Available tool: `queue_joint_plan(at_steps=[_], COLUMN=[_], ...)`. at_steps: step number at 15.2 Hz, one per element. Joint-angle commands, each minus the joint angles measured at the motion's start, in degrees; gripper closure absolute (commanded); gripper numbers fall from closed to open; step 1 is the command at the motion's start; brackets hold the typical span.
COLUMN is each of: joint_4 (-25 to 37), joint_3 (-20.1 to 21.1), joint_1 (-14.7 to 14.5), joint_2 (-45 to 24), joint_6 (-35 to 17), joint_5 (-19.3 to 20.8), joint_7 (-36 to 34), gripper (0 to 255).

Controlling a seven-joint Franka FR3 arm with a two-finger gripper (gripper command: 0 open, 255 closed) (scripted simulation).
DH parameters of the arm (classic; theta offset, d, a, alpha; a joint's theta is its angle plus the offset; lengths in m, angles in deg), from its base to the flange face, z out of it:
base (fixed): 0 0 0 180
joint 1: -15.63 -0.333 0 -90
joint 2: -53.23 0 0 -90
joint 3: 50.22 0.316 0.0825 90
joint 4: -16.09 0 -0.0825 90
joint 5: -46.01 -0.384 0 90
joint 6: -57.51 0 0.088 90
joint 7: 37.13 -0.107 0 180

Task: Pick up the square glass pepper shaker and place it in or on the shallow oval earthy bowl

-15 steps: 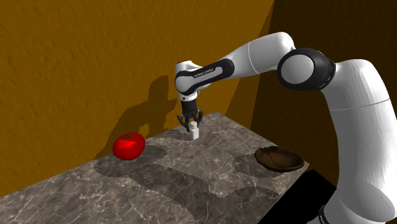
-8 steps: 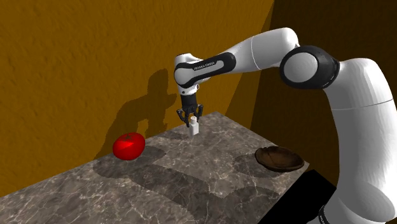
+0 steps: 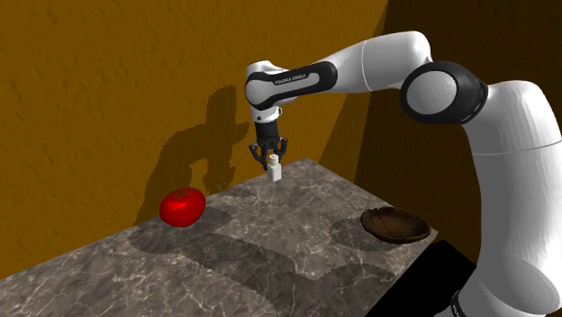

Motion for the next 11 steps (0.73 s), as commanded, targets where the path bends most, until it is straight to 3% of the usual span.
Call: queue_joint_plan(at_steps=[1, 11], joint_4=[1.1, 8.49], joint_3=[0.04, 0.25], joint_1=[0.01, -0.72], joint_2=[0.27, 0.54], joint_6=[1.38, 8.93], joint_5=[-0.1, -0.29], joint_7=[0.14, 0.28], gripper=[255, 255])
